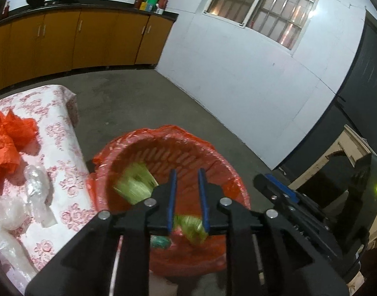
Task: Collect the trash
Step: 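Carry both bags over the orange basket and open both grippers, then return both tools to the table and close the right gripper on clear film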
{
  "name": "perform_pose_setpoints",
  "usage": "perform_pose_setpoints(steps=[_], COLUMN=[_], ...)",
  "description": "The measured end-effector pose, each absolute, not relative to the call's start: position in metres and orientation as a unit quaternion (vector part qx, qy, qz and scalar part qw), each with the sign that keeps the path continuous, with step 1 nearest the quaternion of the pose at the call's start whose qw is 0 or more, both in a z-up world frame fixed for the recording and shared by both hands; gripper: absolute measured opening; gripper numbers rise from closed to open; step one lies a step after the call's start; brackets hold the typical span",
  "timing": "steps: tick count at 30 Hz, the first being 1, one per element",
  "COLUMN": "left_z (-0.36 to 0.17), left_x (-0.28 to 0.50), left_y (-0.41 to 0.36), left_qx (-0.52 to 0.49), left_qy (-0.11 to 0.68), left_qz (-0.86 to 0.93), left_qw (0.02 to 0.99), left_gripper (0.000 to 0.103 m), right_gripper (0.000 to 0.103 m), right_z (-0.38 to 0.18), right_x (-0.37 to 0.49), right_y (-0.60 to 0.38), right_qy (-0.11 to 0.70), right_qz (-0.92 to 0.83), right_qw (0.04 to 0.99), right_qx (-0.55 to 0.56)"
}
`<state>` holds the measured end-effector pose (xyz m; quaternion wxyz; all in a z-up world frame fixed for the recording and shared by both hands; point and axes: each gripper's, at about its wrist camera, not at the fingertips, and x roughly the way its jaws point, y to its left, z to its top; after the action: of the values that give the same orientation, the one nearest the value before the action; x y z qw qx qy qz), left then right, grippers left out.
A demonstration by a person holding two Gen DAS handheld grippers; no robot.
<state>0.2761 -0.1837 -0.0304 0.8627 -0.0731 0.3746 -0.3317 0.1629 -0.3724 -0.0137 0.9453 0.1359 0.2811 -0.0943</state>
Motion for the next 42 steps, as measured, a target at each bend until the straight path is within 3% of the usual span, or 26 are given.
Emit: perform_pose_setpoints(steps=[5,16,20,28,32,42], left_z=[-0.026,-0.009,-0.011,-0.030,-0.041,-0.052], left_x=[0.272,0.239,0.221,0.180,0.165,0.151], left_y=[-0.160,-0.067,-0.006,0.106,0.142,0.176], left_qx=[-0.070,-0.054,-0.058,-0.061,-0.080,-0.099], left_qy=[0.361,0.317,0.307,0.303,0.305,0.313], left_qz=[-0.301,-0.194,-0.116,0.049,0.097,0.129], left_qw=[0.880,0.927,0.943,0.950,0.944,0.936], left_gripper=[0.030,0.038,0.047,0.068,0.078,0.084], right_gripper=[0.024,0.025,0.039,0.045,0.058,0.062], right_z=[-0.009,0.008,0.011,-0.009,-0.023,-0.062], right_x=[0.159,0.157,0.158,0.177,0.185,0.216], right_y=[-0.373,-0.323,-0.282,-0.192,-0.147,-0.091], right_qy=[0.279,0.262,0.264,0.292,0.307,0.360], right_qz=[-0.096,-0.046,0.006,0.098,0.137,0.161], right_qw=[0.946,0.958,0.960,0.949,0.941,0.919], right_qx=[0.134,0.108,0.094,0.061,0.036,-0.001])
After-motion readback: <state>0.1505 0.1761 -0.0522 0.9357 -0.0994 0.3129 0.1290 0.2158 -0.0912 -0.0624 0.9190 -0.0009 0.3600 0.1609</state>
